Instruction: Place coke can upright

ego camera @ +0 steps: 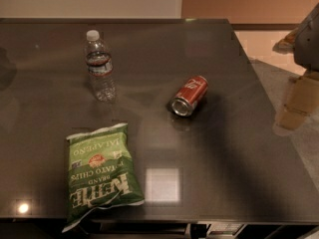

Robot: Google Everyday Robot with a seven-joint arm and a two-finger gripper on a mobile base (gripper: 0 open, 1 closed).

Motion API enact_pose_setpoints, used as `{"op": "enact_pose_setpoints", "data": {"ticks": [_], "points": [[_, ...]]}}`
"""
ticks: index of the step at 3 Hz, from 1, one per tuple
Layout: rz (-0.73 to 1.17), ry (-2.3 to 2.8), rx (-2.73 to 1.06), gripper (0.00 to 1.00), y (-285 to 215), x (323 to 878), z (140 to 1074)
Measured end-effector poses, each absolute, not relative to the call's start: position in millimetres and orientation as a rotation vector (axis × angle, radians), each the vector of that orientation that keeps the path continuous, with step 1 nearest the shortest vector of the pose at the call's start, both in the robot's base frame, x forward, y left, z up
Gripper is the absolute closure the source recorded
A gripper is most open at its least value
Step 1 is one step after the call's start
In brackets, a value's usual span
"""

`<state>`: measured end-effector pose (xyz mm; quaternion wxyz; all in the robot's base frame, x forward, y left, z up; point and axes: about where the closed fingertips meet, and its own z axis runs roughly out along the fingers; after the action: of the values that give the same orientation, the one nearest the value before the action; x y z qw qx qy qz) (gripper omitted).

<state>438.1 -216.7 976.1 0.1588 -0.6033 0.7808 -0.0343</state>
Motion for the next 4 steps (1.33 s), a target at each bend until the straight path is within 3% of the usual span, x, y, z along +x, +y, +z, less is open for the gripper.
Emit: {"op": "enact_pose_setpoints", "data": {"ticks": [2,4], "points": [[-0.093,2.297,-1.673,0.0,-208.7,463.2,970.0],[-0.047,2.508,-1.382,0.0,-187.6,532.4,950.7]]}}
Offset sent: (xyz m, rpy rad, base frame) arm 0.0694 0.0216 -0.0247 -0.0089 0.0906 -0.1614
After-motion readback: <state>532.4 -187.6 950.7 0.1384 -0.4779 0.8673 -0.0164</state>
